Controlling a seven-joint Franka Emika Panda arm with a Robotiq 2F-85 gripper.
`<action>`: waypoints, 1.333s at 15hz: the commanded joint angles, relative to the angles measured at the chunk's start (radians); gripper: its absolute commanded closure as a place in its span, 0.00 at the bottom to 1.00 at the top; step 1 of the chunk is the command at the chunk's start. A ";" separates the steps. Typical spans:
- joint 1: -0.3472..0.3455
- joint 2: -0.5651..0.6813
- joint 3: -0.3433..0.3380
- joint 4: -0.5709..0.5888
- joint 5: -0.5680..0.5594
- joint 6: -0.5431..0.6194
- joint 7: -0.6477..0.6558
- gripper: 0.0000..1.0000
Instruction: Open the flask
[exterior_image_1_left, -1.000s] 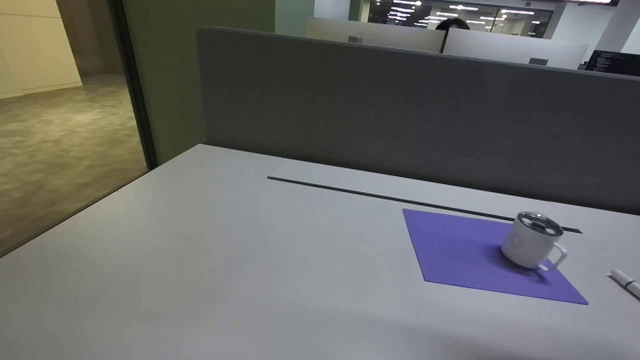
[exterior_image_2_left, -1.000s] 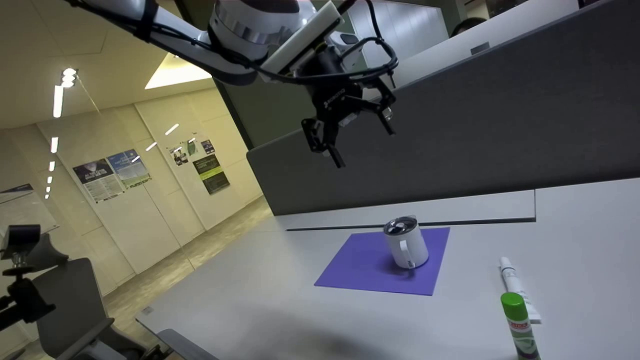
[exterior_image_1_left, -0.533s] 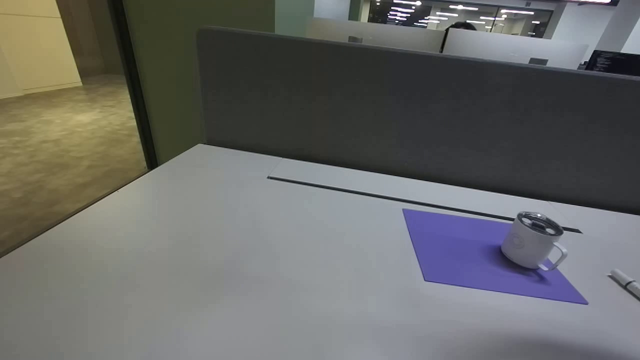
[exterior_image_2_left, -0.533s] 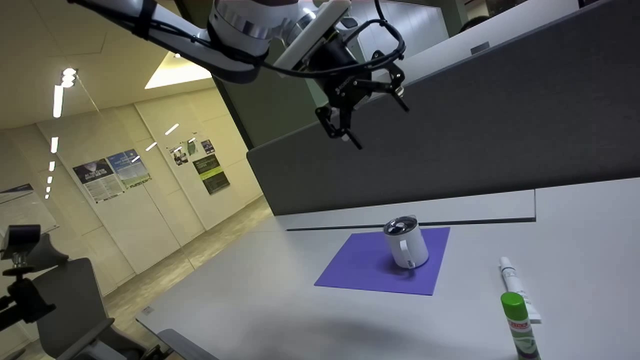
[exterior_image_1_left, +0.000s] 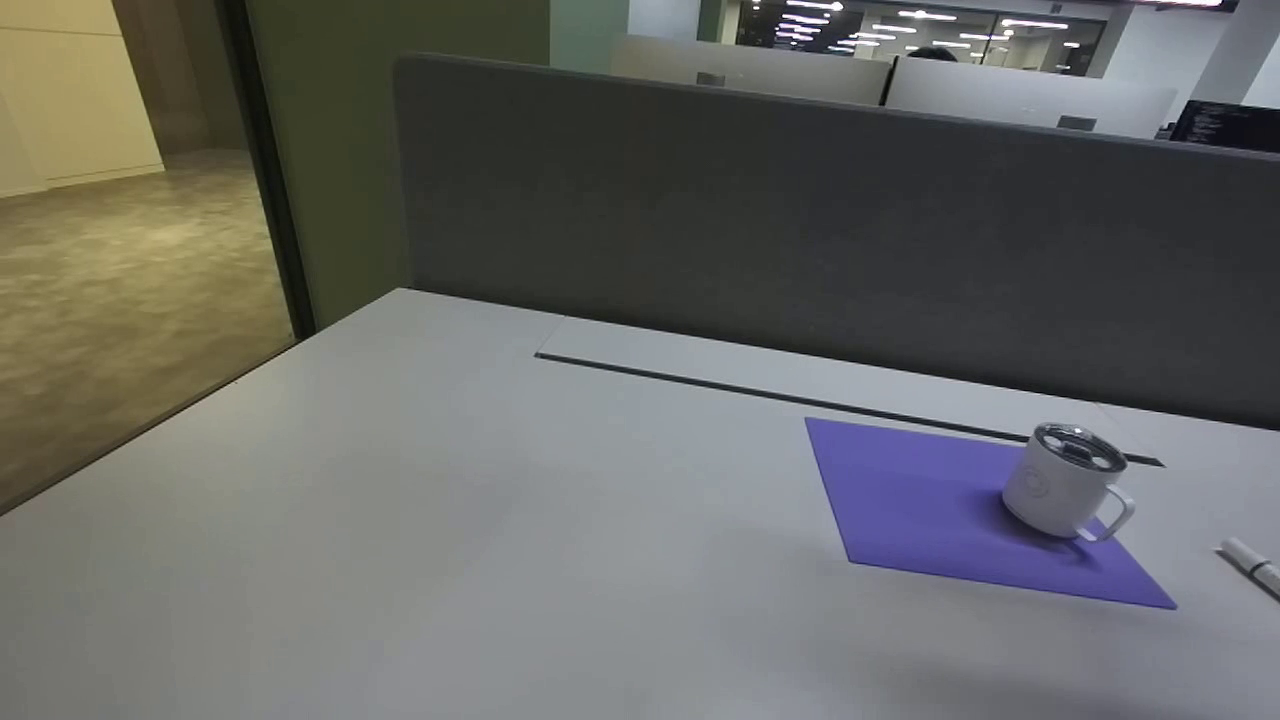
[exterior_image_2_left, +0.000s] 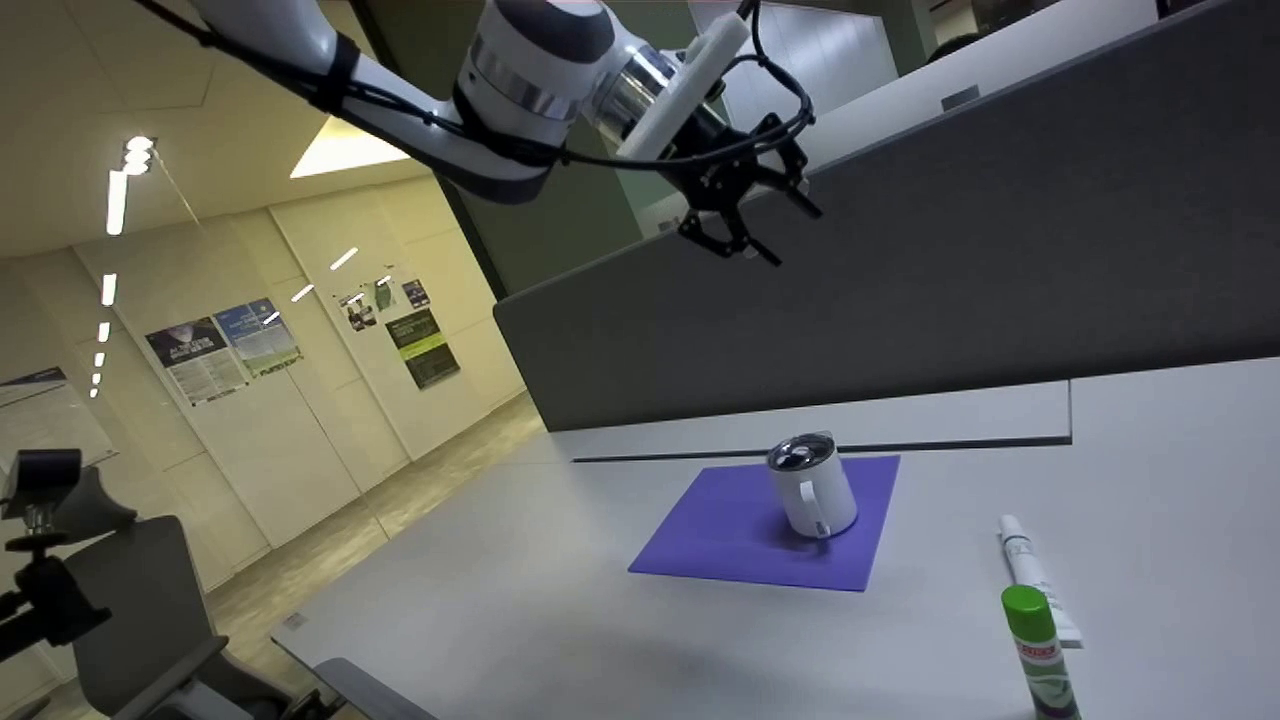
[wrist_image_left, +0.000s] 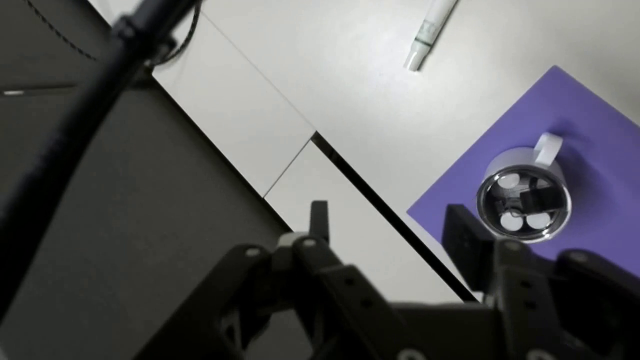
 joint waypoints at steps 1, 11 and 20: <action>-0.011 0.114 0.033 0.081 0.048 0.057 -0.095 0.68; 0.006 0.292 0.065 0.183 0.085 0.003 -0.158 1.00; 0.007 0.303 0.066 0.203 0.086 -0.009 -0.160 1.00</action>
